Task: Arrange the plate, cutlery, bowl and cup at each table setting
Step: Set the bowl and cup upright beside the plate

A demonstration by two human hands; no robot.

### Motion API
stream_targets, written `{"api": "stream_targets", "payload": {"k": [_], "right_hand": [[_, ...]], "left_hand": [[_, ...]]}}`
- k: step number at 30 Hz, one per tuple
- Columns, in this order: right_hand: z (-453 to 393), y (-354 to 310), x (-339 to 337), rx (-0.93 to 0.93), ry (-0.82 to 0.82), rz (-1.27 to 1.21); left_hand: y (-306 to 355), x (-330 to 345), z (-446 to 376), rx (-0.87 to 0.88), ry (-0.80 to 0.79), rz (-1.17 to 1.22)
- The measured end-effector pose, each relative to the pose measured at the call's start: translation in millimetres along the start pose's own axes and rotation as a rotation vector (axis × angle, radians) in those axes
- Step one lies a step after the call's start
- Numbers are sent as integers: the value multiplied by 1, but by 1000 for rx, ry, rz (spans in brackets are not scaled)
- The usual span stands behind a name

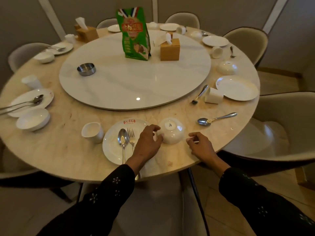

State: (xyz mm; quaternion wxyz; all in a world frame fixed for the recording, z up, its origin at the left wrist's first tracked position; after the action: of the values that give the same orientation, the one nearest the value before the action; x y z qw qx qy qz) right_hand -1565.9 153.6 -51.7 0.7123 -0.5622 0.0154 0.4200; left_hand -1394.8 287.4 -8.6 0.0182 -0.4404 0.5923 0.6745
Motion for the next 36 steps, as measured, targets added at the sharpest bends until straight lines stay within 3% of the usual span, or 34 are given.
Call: {"api": "stream_targets", "payload": {"k": [6, 11, 16, 19, 26, 32, 36], "right_hand": [[-23, -21, -7, -66, -57, 28], [-35, -29, -1, 30, -144, -31], [-38, -32, 6, 43, -182, -21], [-39, -31, 4, 64, -186, -106], [-39, -22, 13, 240, -276, -280], [-39, -19, 13, 221, -276, -283], [-35, -30, 17, 176, -261, -286]], "left_hand": [[14, 25, -20, -217, 68, 31], [10, 34, -33, -431, 112, 121], [17, 51, -47, -432, -98, -144], [17, 57, -48, -463, -114, -164], [11, 61, -29, -529, 50, 82], [11, 58, -15, -597, 202, 200], [26, 56, -8, -526, 331, 289]]}}
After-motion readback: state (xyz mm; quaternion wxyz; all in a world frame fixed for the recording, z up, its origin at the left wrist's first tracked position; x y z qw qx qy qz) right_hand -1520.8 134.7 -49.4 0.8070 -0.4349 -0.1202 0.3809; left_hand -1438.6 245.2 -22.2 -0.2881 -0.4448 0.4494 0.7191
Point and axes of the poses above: each hand's wrist, its own z-axis away from the middle knuckle, its own x-axis out of the palm, y = z × x, the point moved 7 cm from there along -z, towards the middle knuckle, and after that the axes turned 6 degrees about x, right-handed, at the moved point
